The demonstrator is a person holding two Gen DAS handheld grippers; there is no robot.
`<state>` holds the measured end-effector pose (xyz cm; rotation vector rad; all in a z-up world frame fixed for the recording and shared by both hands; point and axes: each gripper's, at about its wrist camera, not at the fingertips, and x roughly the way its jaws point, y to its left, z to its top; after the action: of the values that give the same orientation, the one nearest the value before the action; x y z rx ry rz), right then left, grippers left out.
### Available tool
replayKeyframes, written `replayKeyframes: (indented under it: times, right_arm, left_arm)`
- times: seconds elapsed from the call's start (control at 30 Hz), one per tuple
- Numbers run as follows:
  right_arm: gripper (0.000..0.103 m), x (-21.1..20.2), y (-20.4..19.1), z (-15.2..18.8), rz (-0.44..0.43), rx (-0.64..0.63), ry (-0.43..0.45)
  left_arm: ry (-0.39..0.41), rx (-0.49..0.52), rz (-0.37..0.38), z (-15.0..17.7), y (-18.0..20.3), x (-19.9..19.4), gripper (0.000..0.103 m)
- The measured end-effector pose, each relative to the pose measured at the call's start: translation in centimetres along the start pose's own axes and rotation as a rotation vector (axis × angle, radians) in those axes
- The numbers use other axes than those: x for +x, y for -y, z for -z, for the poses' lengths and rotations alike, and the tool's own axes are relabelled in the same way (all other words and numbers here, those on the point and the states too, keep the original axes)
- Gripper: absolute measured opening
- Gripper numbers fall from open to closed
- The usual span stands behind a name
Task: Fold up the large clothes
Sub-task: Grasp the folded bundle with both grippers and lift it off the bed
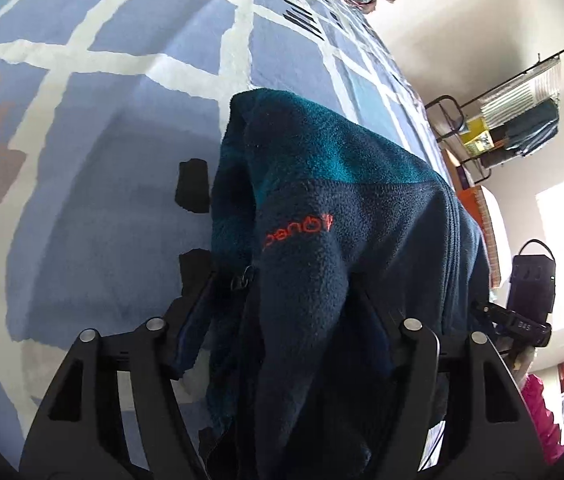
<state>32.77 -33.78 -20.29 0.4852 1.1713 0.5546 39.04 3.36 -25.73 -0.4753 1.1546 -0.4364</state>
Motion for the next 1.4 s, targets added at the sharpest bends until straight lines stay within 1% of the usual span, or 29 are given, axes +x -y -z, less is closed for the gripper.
replayKeyframes:
  times: [0.03,0.07,0.1,0.13,0.2,0.23,0.33,0.43,0.53,0.67,0.8,0.9,1.1,1.27,1.4]
  right_arm:
    - [0.037,-0.1,-0.1,0.1,-0.001,-0.006,0.003]
    - [0.033,-0.2,-0.3,0.3,0.004,-0.015,0.008]
    - [0.027,-0.4,-0.7,0.3,0.012,-0.022,0.012]
    - [0.024,-0.6,-1.2,0.3,0.026,-0.037,0.018]
    - [0.021,-1.2,-2.3,0.4,0.06,-0.071,0.032]
    - [0.02,-1.6,-3.0,0.4,0.079,-0.092,0.039]
    - [0.019,-2.9,-4.7,0.5,0.1,-0.136,0.063]
    - [0.018,-4.1,-6.5,0.3,0.116,-0.174,0.078]
    - [0.018,-4.8,-8.3,0.2,0.142,-0.214,0.085]
    - [0.018,-5.7,-10.6,0.0,0.14,-0.245,0.106]
    - [0.018,-5.4,-13.2,-1.1,0.132,-0.272,0.126]
    - [0.018,-4.3,-15.9,-2.5,0.117,-0.301,0.14]
    - [0.018,0.1,-21.4,-5.9,0.087,-0.37,0.147]
    - [0.018,4.9,-26.1,-9.4,0.071,-0.431,0.157]
    - [0.018,8.3,-29.2,-11.8,0.067,-0.475,0.174]
  left_arm:
    - [0.002,0.011,0.017,-0.1,0.1,0.0,0.048]
    - [0.004,0.025,0.02,-0.1,0.3,-0.1,0.045]
    - [0.014,0.049,0.002,0.1,0.8,-0.4,0.04]
    - [0.021,0.066,-0.011,0.2,1.2,-0.5,0.036]
    - [0.041,0.096,-0.034,0.5,2.3,-1.3,0.033]
    - [0.051,0.101,-0.028,0.6,2.6,-1.8,0.032]
    - [0.074,0.119,-0.008,0.8,3.4,-3.4,0.03]
    - [0.08,0.134,-0.007,1.0,3.9,-4.4,0.03]
    - [0.102,0.144,-0.006,1.0,4.2,-5.7,0.03]
    - [0.149,0.162,-0.007,0.5,4.5,-8.2,0.029]
    - [0.192,0.173,-0.025,-0.2,4.1,-11.1,0.029]
    - [0.234,0.167,-0.052,-1.3,3.0,-13.6,0.029]
    - [0.316,0.119,-0.117,-4.6,-1.6,-18.3,0.029]
    - [0.38,0.109,-0.193,-8.4,-5.7,-21.5,0.029]
    - [0.428,0.101,-0.237,-11.9,-8.7,-23.2,0.029]
